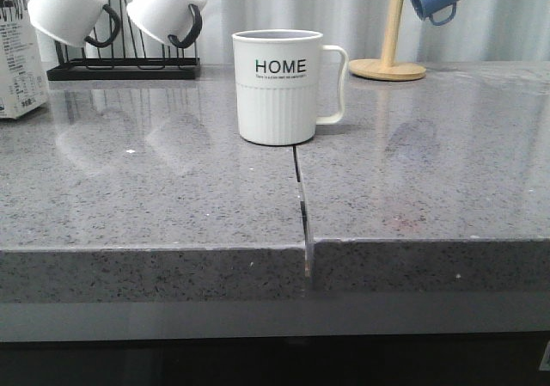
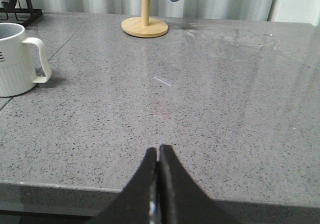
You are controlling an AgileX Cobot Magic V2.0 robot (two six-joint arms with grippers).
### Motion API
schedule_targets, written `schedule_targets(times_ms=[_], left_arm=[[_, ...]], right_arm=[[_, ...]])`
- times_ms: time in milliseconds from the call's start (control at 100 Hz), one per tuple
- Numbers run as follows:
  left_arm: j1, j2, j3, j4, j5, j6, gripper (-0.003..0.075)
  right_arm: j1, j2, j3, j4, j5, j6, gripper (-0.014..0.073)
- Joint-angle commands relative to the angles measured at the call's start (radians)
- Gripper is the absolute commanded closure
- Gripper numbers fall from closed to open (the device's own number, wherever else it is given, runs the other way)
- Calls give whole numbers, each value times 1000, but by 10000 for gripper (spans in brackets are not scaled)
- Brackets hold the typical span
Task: Place milk next to cup
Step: 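Lift the milk carton with the left gripper and carry it beside the mug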
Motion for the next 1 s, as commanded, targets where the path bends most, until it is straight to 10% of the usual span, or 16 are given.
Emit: schedule_targets(times_ms=[0,200,790,990], left_arm=[[1,-32,-37,-2,-94,-10,271],[1,-38,-37,-2,-88,-10,594],[-229,-189,-33,-93,14,35,595],[-380,-189,-33,-336,14,305,598]], right_arm=[[-7,-13,-21,-19,-81,-5,652],[-7,-13,-21,-19,-81,-5,652],[-7,-13,-21,-19,-81,-5,652],[-7,-13,-21,-19,-81,-5,652]])
